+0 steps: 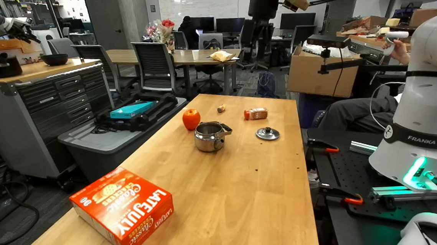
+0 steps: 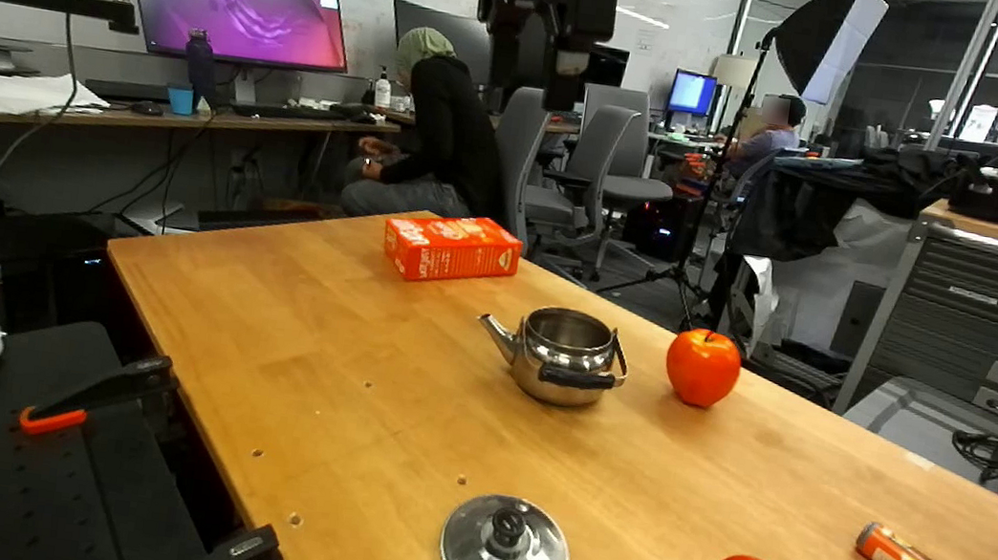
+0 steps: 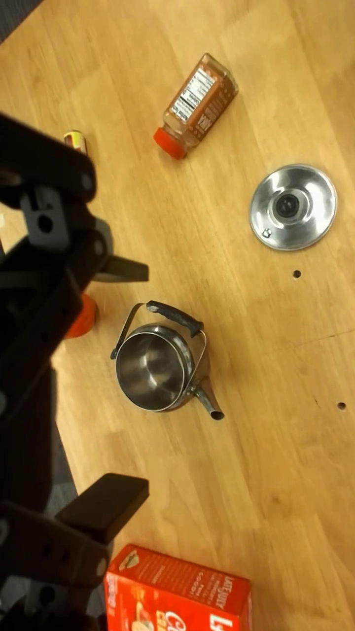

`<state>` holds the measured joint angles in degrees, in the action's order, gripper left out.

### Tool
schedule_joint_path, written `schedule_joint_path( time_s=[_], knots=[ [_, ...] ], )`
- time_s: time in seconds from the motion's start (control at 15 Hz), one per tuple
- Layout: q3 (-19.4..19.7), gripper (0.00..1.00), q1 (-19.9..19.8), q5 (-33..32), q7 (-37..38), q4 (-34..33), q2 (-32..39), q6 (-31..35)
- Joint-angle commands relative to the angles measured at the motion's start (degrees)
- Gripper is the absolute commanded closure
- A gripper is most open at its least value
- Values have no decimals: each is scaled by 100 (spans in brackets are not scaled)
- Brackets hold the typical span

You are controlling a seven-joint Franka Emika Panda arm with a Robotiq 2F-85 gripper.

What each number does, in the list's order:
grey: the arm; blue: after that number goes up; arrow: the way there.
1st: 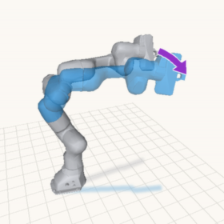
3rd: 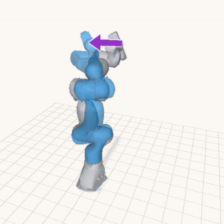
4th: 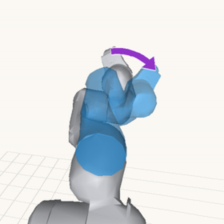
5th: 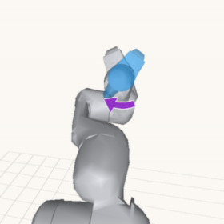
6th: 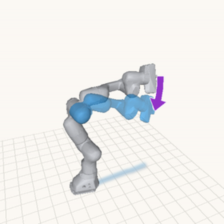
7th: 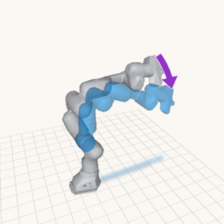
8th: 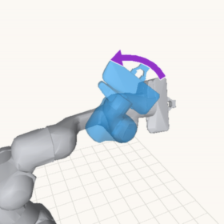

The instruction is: Take the lid and put it on the pot

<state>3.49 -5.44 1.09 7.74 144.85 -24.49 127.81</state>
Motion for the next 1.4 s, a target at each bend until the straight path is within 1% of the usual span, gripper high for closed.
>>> schedule_joint_path(
  time_s=[0.0,0.27,0.4,0.73,1.33],
  knots=[
    [-81,0,-203,-301,206,216,302,659],
    [-43,0,-351,-572,392,324,634,925],
    [-9,0,-412,-659,437,304,811,947],
    [168,0,-447,-503,270,266,1293,1126],
    [477,0,-527,-576,296,165,2397,1346]
  ],
)
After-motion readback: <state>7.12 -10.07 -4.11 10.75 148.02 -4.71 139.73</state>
